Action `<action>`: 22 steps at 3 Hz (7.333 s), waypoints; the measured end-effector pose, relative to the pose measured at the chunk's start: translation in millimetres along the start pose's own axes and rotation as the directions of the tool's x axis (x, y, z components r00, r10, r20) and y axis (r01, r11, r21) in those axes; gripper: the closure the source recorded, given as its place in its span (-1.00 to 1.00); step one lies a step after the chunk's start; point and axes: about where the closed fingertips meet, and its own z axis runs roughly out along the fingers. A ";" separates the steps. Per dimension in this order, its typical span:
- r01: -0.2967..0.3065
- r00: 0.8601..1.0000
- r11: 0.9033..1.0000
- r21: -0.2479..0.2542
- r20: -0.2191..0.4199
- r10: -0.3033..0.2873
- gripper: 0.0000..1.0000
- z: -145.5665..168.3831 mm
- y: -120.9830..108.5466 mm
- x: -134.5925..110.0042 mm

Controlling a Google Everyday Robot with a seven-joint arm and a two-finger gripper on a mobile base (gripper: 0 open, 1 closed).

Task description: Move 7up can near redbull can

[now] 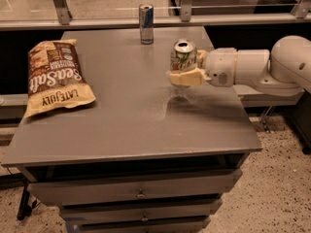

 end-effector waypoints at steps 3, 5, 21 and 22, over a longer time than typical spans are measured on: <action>0.041 0.999 0.999 0.034 0.026 -0.042 1.00 24.1 -55.8 -1.7; 0.064 0.998 0.998 -0.018 -0.007 -0.064 1.00 98.8 -140.1 16.5; -0.022 0.999 0.976 0.216 0.052 0.012 -1.00 -0.1 -189.8 1.6; 0.005 0.992 0.971 0.239 0.118 -0.034 -1.00 -53.1 -155.0 -10.2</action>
Offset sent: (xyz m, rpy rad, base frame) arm 0.0398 -0.0060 0.0159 0.0033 -0.0833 -0.0460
